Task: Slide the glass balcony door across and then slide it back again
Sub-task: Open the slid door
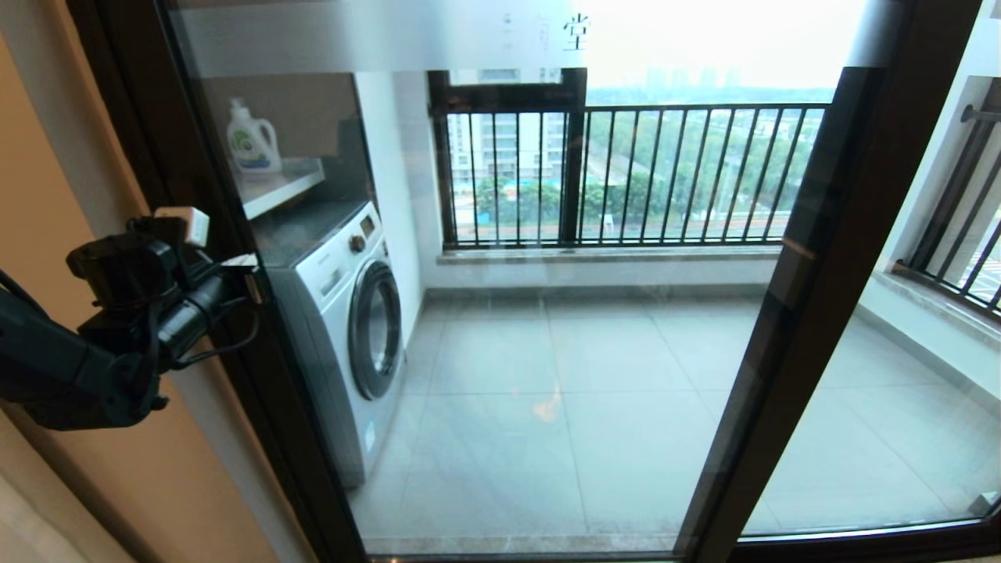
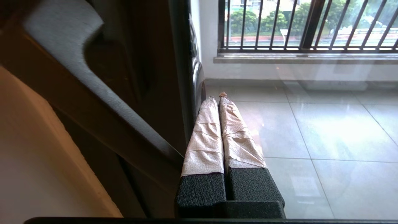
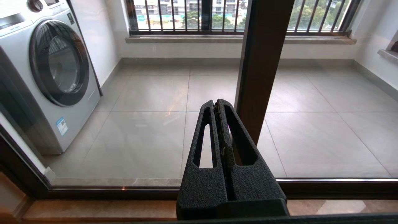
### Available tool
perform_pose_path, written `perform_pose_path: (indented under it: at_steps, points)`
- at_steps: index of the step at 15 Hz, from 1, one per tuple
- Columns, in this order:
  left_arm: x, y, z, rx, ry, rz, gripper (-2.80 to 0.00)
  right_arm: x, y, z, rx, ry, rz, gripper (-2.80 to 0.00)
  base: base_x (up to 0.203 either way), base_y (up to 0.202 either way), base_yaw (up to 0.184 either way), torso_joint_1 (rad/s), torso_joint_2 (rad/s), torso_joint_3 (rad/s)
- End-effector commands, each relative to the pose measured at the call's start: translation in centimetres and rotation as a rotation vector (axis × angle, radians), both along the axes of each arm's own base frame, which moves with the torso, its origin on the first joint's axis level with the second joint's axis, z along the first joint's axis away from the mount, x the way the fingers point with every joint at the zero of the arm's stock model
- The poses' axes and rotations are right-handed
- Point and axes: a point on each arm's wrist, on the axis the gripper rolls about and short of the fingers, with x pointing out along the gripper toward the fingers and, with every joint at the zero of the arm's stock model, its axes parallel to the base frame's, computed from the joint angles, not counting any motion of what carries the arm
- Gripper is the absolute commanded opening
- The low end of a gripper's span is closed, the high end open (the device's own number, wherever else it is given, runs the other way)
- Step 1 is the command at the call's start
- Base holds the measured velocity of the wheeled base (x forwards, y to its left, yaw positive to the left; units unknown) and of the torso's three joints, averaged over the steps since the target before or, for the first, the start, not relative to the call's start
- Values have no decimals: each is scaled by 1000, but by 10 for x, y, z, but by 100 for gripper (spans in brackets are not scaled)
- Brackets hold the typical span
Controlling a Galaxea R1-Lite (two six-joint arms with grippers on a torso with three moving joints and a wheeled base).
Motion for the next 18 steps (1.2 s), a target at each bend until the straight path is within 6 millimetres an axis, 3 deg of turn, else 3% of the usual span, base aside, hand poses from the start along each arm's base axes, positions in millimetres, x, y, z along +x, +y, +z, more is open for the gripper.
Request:
perform_pose_path:
  at_steps: [1, 8, 14, 18]
  points:
    - [0, 12, -6, -3, 13, 38, -280, 1, 0, -3, -1, 8, 1, -280, 0, 0, 0, 0, 0, 0]
    - [2, 29, -22, 3, -1, 77, -280, 1, 0, -3, -1, 8, 1, -280, 0, 0, 0, 0, 0, 0]
    - [-2, 30, -13, 6, -27, 81, -280, 1, 0, -3, -1, 8, 1, -280, 0, 0, 0, 0, 0, 0]
    - [-19, 21, -2, 6, -35, 52, -280, 1, 0, -3, -1, 9, 1, -280, 0, 0, 0, 0, 0, 0]
